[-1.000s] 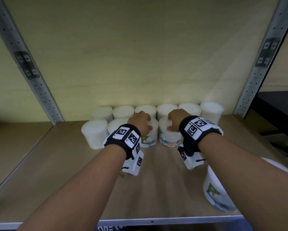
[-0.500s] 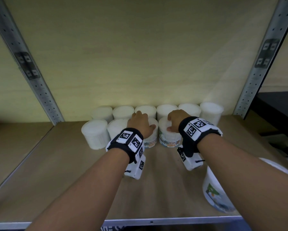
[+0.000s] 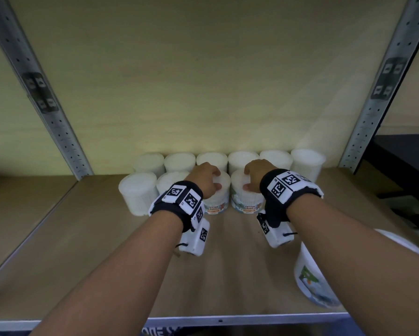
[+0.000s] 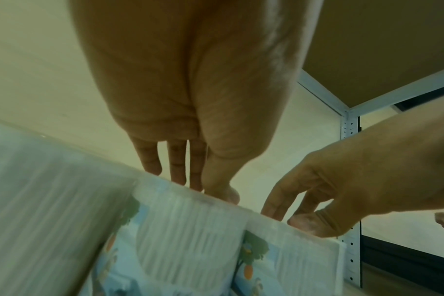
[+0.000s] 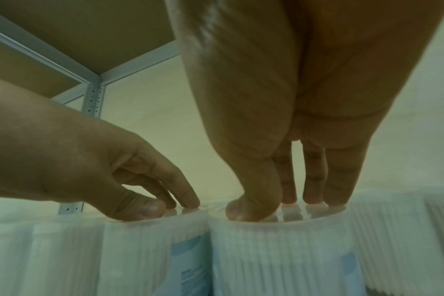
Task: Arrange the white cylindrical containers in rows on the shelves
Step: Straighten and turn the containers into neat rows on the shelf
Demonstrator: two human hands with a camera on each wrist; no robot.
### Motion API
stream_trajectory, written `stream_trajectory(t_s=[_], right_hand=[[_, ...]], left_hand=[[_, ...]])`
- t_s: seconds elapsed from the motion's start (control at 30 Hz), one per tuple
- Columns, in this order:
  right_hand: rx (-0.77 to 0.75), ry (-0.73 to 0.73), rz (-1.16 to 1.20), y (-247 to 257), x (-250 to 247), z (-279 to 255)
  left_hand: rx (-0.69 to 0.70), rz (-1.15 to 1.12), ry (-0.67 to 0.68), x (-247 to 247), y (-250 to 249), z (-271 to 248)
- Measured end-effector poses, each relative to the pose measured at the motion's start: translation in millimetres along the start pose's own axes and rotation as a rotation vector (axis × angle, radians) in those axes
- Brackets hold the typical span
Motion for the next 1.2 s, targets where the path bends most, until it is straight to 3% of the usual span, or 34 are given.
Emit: stream_trajectory(t_s=[0.57,1.2], right_hand=[[0.028,0.024,-0.013,9,2,-26],[-0.050,0.038,0.104,41,20,-157]], left_hand=[[0.014,-0.015,0.013,-1,-2,-23],[0.074,0.008,0.045,10,0,-148]])
Point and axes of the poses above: each hand's wrist, its own z-axis towards the middle knuckle, its own x-axis out of the palm, y = z × x, the point moved 10 cm from there along z, towards the middle knuckle, and after that the axes turned 5 degrees about -x, right-handed, at the moved point
